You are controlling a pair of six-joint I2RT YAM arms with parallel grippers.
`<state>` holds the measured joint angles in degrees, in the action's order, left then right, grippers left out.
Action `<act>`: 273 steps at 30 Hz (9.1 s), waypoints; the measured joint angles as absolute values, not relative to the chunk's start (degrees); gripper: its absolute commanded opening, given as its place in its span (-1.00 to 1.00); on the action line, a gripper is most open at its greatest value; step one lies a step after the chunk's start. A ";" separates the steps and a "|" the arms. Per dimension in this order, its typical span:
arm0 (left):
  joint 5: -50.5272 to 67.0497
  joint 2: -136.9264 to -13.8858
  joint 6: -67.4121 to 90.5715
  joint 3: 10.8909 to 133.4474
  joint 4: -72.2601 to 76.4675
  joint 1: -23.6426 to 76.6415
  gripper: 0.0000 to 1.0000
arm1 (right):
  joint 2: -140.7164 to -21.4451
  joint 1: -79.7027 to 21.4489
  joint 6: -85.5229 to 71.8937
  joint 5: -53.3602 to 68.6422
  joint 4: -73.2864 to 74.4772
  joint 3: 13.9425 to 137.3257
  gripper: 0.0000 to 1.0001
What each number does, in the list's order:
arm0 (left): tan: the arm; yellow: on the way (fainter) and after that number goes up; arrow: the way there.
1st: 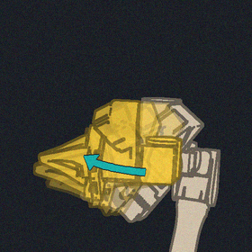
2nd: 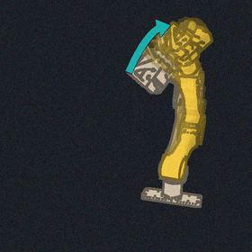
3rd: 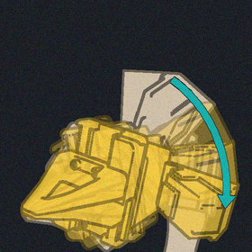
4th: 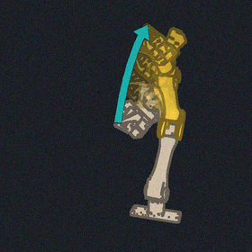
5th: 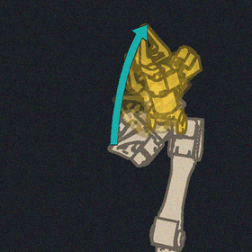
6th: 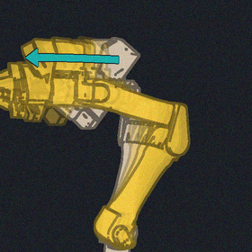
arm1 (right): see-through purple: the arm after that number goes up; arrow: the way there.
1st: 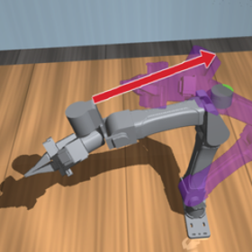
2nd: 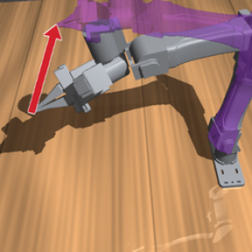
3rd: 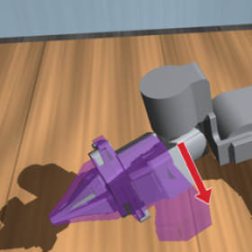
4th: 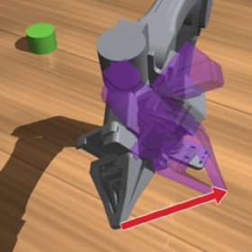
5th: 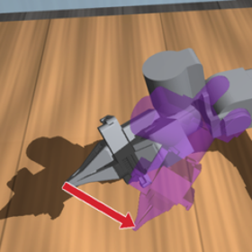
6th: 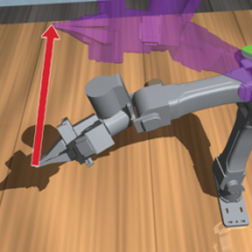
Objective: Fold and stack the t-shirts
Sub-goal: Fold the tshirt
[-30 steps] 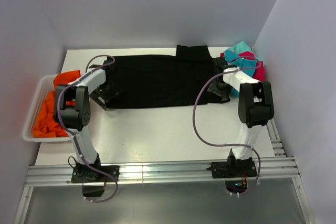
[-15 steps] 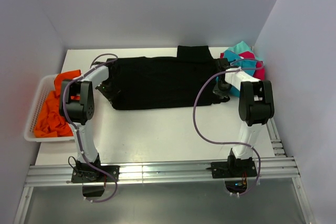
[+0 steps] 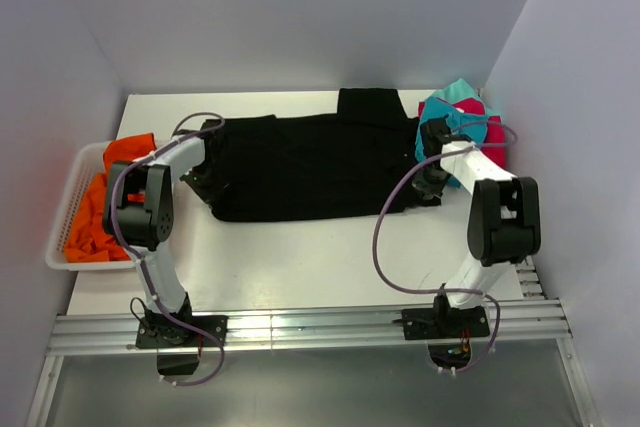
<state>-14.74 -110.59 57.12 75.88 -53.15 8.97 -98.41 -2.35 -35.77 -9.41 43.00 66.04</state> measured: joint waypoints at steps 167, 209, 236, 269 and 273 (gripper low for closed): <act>-11.94 -133.43 47.62 111.57 -58.41 2.13 -0.88 | -130.02 -8.10 -24.58 -20.60 54.13 112.40 -1.00; -12.14 -112.29 48.77 95.92 -59.81 2.87 -0.99 | -104.31 -6.83 -27.64 -15.73 53.89 95.00 -1.00; -14.11 -82.94 53.28 61.82 -55.92 10.22 0.96 | -77.93 -5.93 -37.23 -14.59 56.73 58.28 0.85; -13.32 -90.89 49.56 75.88 -61.82 10.22 0.87 | -128.05 -16.67 -38.00 -10.50 57.71 102.91 -1.00; -13.39 -88.79 48.99 75.90 -64.05 10.15 0.87 | -139.85 -20.14 -39.92 -6.81 60.80 123.37 -1.00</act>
